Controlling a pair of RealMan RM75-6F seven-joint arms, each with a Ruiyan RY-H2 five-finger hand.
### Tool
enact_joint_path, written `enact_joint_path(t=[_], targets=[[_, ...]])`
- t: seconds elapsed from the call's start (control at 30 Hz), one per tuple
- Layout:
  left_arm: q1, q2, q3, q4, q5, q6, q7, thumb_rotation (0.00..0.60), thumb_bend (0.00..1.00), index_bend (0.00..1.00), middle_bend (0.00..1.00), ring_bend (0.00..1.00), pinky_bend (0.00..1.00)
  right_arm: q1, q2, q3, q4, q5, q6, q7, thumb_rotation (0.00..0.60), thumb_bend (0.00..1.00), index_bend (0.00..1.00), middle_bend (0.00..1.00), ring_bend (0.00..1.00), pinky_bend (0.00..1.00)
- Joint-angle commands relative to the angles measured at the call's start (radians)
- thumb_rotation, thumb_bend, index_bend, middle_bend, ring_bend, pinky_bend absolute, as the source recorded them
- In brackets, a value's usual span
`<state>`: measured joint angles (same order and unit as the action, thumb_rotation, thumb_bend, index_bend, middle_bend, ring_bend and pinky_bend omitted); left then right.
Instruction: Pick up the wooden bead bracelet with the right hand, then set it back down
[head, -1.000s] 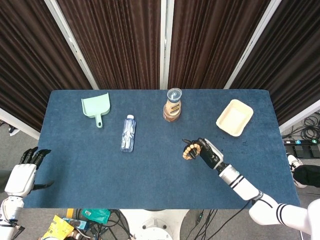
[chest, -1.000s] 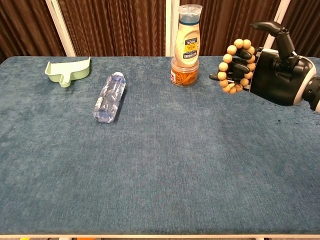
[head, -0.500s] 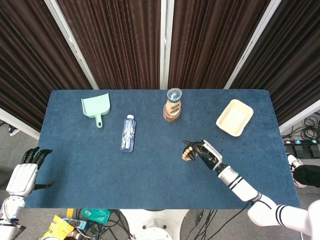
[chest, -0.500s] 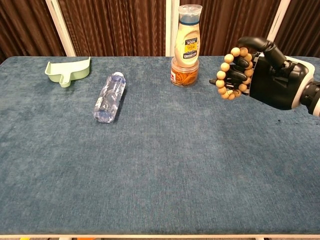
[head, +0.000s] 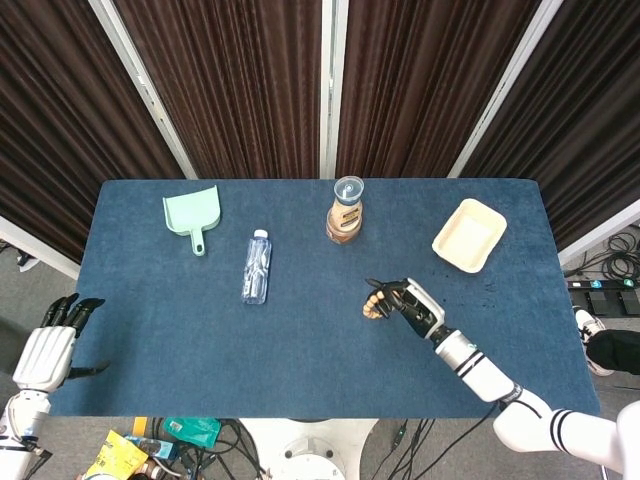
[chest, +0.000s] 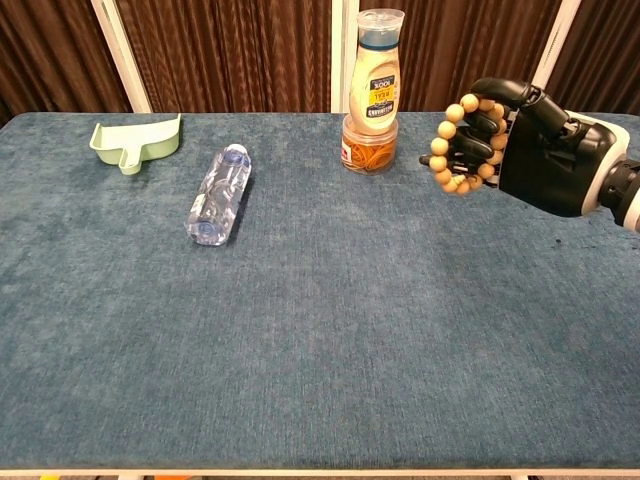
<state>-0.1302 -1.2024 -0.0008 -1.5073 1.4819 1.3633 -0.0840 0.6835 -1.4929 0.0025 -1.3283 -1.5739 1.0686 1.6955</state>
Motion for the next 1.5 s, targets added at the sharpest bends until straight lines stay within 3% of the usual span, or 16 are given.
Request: enact_joint_path(t=[0.03,0.17,0.3,0.67,0.73,0.8,0.83,1.03,1.2,1.4,1.5], targets=[[0.000,0.000,0.000,-0.001,0.000,0.000,0.000,0.600,0.00,0.15,0.13,0.00,0.00,0.001,-0.005,0.005,0.003,-0.001,0.000,0.002,0.332,0.71,0.69,0.75,0.45,0.04],[0.001,0.002,0.000,-0.004,-0.003,0.001,0.003,0.600,0.00,0.15,0.13,0.00,0.00,0.008,-0.008,0.010,0.008,-0.010,-0.002,0.014,0.327,0.89,0.63,0.72,0.41,0.04],[0.003,0.001,0.001,-0.002,-0.006,0.001,0.001,0.600,0.00,0.15,0.13,0.00,0.00,0.014,-0.005,0.015,0.015,-0.012,-0.005,0.023,0.326,0.99,0.59,0.69,0.39,0.04],[0.000,-0.004,0.000,0.002,-0.005,-0.001,-0.001,0.600,0.00,0.15,0.13,0.00,0.00,0.016,0.006,0.011,0.028,-0.026,0.000,0.049,0.297,1.00,0.52,0.65,0.36,0.04],[0.000,-0.004,-0.001,0.001,-0.008,-0.003,-0.001,0.600,0.00,0.15,0.13,0.00,0.00,0.017,0.007,0.008,0.031,-0.029,-0.002,0.060,0.277,0.91,0.49,0.65,0.35,0.04],[-0.001,-0.005,-0.002,0.002,-0.009,-0.005,-0.002,0.600,0.00,0.15,0.13,0.00,0.00,0.022,0.011,0.002,0.027,-0.035,-0.007,0.099,0.254,0.60,0.48,0.64,0.35,0.04],[-0.002,-0.006,-0.002,0.002,-0.009,-0.005,-0.002,0.600,0.00,0.15,0.13,0.00,0.00,0.025,0.013,-0.001,0.027,-0.040,-0.009,0.122,0.251,0.49,0.48,0.64,0.35,0.04],[-0.003,-0.008,-0.001,0.008,-0.009,-0.008,-0.006,0.600,0.00,0.15,0.13,0.00,0.00,0.049,0.011,-0.029,0.053,-0.090,0.000,0.321,0.199,0.14,0.48,0.64,0.35,0.04],[-0.002,-0.004,0.000,0.004,-0.009,-0.008,-0.003,0.600,0.00,0.15,0.13,0.00,0.00,0.068,-0.002,-0.047,0.094,-0.113,0.011,0.404,0.141,0.04,0.49,0.64,0.35,0.04],[-0.002,-0.003,0.000,-0.002,-0.013,-0.009,0.001,0.600,0.00,0.15,0.13,0.00,0.00,0.064,-0.008,-0.048,0.105,-0.095,0.026,0.425,0.144,0.20,0.61,0.65,0.36,0.04],[-0.004,-0.004,0.001,0.002,-0.011,-0.013,-0.001,0.600,0.00,0.15,0.13,0.00,0.00,0.062,-0.008,-0.049,0.103,-0.085,0.026,0.416,0.187,0.22,0.64,0.67,0.37,0.04]])
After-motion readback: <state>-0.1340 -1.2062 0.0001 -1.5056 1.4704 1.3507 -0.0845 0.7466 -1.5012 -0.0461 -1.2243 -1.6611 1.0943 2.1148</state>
